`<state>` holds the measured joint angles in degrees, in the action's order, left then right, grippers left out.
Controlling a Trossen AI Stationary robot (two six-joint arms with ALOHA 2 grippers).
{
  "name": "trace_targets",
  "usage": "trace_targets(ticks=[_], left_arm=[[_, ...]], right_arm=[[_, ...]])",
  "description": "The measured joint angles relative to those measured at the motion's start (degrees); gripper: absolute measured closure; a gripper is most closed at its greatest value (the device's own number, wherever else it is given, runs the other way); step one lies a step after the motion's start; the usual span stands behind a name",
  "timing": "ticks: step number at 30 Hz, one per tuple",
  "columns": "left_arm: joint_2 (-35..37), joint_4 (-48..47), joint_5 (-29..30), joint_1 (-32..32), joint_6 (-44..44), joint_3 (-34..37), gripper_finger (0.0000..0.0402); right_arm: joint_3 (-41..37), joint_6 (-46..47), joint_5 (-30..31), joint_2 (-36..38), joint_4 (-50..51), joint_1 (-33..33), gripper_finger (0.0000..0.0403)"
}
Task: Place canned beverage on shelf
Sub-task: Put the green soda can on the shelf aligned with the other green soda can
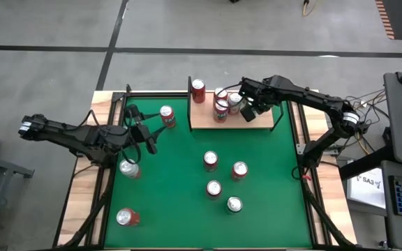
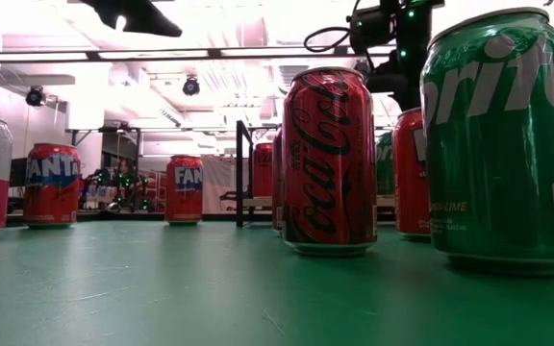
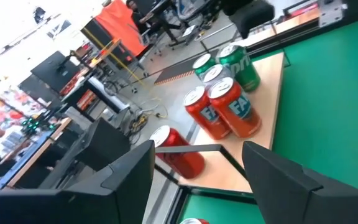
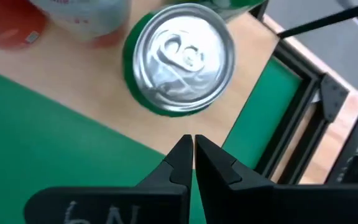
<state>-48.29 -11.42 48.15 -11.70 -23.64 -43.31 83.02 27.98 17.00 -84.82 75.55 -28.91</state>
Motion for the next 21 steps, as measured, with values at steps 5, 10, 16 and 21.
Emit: trace_targets(ticks=[5, 10, 16, 21], left_arm=[[0.0, 0.0, 0.1, 0.0, 0.1, 0.0, 0.0175], [0.0, 0.0, 0.1, 0.0, 0.1, 0.0, 0.0175], [0.0, 0.0, -0.1, 0.0, 0.1, 0.0, 0.0175], [-0.1, 0.0, -0.1, 0.0, 0.1, 0.0, 0.0175]], right_arm=[[0.0, -0.7, -0.5, -0.5, -0.4, 0.0, 0.0394], [-0.2, -2.4, -0.3, -0.8, -4.2, 0.0, 0.0394], [-0.2, -2.5, -0.3, -0.8, -6.4, 0.0, 0.0394], [-0.2, -2.2, -0.4, -0.8, -5.2, 0.0, 0.0394]])
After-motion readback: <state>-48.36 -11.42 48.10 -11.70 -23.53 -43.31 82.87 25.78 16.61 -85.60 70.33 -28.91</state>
